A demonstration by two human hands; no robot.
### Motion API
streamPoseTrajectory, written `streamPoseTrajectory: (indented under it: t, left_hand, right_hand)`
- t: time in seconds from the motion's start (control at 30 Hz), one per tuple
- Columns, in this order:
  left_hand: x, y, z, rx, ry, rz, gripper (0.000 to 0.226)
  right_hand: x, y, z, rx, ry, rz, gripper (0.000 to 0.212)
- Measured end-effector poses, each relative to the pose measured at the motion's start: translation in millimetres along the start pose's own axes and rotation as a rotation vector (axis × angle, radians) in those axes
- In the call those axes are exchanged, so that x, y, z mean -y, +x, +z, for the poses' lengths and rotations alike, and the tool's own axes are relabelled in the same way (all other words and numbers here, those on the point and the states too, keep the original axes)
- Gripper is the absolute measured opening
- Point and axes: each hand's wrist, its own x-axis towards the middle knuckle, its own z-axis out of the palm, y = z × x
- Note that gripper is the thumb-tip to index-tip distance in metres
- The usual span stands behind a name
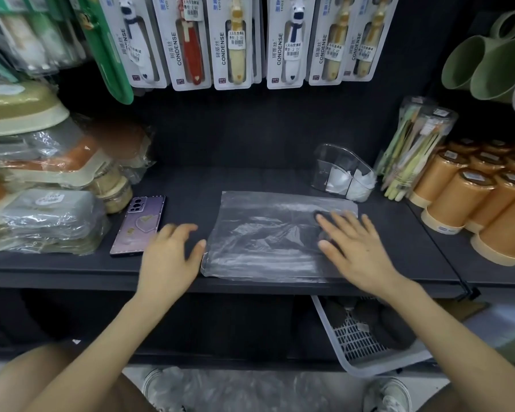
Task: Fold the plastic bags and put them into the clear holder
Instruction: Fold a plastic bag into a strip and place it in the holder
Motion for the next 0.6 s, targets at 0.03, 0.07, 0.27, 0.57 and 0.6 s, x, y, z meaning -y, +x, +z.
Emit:
streamPoseTrajectory:
  t: [0.03, 0.07, 0.27, 0.57, 0.6]
  left_hand:
    - [-1, 2, 5, -0.018, 0.074, 0.147, 0.036]
    - [0, 4, 12, 0.02, 0.126, 0.26, 0.044]
    - [-3, -16, 41, 0.509, 0.249, 0.298, 0.101]
    - [-16, 17, 30, 0.151, -0.01, 0.214, 0.065]
    - [-17, 29, 36, 0.109, 0.042, 0.26, 0.062]
  right_hand:
    - [18, 2, 0, -0.027, 0.031, -0.054, 0.084]
    - [38, 5, 3, -0.028, 0.053, -0.11, 0.078]
    - [76, -12, 40, 0.146, 0.057, -0.274, 0.08]
    - [57, 11, 5, -0.047, 0.19, -0.093, 0.092]
    - [65, 25, 4, -0.067, 0.163, -0.078, 0.088]
